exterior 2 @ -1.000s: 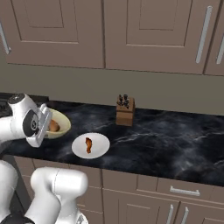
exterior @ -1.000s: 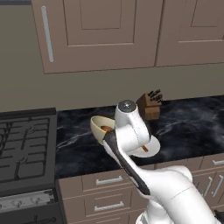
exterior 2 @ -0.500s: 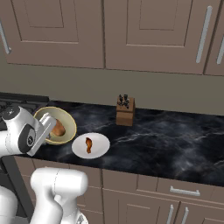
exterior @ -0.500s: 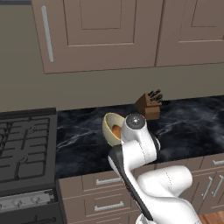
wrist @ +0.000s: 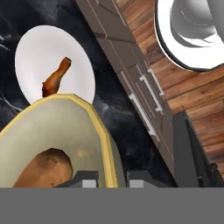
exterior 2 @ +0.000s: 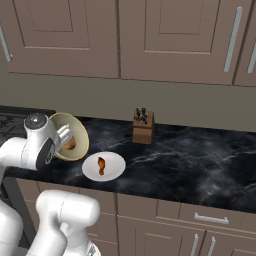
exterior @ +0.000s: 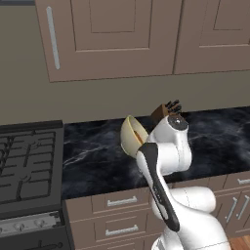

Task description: Place the chicken drumstick on the plate and place the potato on the same plate.

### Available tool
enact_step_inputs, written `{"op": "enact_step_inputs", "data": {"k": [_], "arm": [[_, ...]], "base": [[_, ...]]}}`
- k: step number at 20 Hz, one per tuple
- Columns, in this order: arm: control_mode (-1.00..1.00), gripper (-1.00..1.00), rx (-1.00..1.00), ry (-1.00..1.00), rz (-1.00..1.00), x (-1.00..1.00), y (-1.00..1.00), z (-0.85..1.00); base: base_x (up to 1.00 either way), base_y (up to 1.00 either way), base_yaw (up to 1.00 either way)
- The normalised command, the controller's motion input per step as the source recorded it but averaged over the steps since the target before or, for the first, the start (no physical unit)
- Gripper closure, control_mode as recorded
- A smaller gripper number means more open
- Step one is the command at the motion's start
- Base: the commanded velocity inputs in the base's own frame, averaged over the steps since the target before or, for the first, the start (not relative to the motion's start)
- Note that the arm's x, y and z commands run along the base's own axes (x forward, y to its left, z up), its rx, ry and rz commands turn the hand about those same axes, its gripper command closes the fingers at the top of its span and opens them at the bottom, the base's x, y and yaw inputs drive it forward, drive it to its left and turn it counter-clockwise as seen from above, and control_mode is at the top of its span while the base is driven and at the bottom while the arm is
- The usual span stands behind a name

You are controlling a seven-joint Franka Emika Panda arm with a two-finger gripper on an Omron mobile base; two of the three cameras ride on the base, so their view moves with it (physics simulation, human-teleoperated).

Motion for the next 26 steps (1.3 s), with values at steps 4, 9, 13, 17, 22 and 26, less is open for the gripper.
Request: {"op": "enact_step_inputs", "data": {"k": [4,9,13,17,22,26], "arm": [[-1.00,1.00,0.31,-0.01,-0.20,0.00,0.00,0.20],[-1.00,1.00,0.28,-0.01,-0.26,0.00,0.00,0.17],[-1.00,1.00,0.27,0.00,-0.27,0.00,0.00,0.01],[-1.00,1.00,0.26,0.00,-0.28,0.00,0.03,0.00],[-1.00,1.00,0.24,0.00,-0.27,0.00,0.00,0.00],[-1.00,1.00,0.22,0.00,-0.26,0.00,0.01,0.00]], "base": [[0.00,0.00,0.00],[0.00,0.00,0.00],[0.00,0.00,0.00],[0.00,0.00,0.00],[0.00,0.00,0.00],[0.00,0.00,0.00]]}}
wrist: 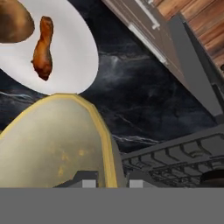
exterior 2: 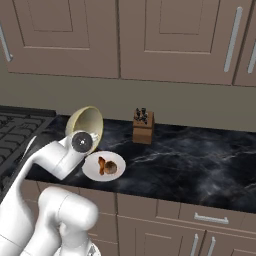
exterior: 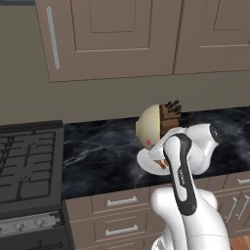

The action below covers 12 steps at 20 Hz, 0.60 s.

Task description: Place the chicken drumstick on the plate and place the potato on the same plate.

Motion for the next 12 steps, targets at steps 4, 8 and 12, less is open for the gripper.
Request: {"op": "enact_step_inputs", "data": {"k": [4,8,12], "arm": [[-1.00,1.00,0.20,0.00,-0.26,0.00,0.03,-0.05],[-1.00,1.00,0.19,0.00,-0.25,0.00,0.04,-0.10],[-1.00,1.00,0.18,0.00,-0.22,0.00,0.10,-0.06]], "base": [[0.00,0.00,0.00],[0.00,0.00,0.00],[0.00,0.00,0.00]]}}
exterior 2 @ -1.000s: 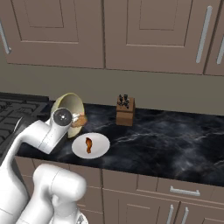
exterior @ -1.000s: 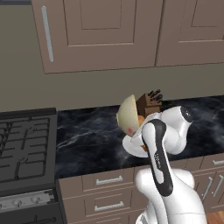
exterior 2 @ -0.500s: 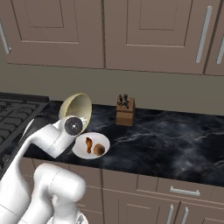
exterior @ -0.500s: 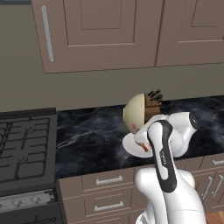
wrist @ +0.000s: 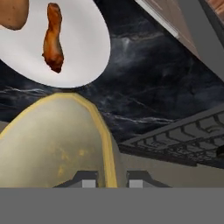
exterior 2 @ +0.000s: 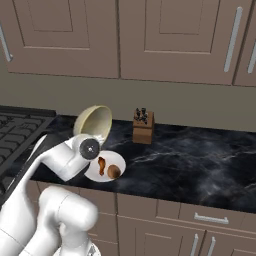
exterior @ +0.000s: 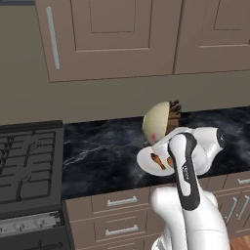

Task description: Place the chicken drumstick on the plate and place the potato on the same plate.

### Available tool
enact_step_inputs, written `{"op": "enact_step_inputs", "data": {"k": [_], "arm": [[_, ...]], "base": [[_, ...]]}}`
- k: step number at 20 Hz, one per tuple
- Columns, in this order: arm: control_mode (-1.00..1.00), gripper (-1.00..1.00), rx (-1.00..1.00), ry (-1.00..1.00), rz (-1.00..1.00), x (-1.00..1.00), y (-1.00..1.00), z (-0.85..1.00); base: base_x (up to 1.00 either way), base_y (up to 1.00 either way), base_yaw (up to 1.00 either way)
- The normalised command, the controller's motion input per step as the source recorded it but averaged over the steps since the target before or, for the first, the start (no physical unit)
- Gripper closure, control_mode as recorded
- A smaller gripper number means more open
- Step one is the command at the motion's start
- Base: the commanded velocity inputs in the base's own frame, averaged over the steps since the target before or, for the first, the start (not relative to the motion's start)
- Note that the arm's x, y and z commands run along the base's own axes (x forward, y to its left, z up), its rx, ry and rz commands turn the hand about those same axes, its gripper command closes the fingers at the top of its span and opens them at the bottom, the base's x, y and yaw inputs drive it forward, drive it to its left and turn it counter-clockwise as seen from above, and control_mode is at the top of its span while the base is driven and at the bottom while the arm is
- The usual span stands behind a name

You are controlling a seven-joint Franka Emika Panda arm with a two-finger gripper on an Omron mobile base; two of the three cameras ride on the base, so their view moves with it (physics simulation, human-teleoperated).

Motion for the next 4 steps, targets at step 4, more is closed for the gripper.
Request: {"op": "enact_step_inputs", "data": {"k": [4], "arm": [[-1.00,1.00,0.01,0.08,-0.11,0.05,0.32,0.10]], "base": [[0.00,0.00,0.00]]}}
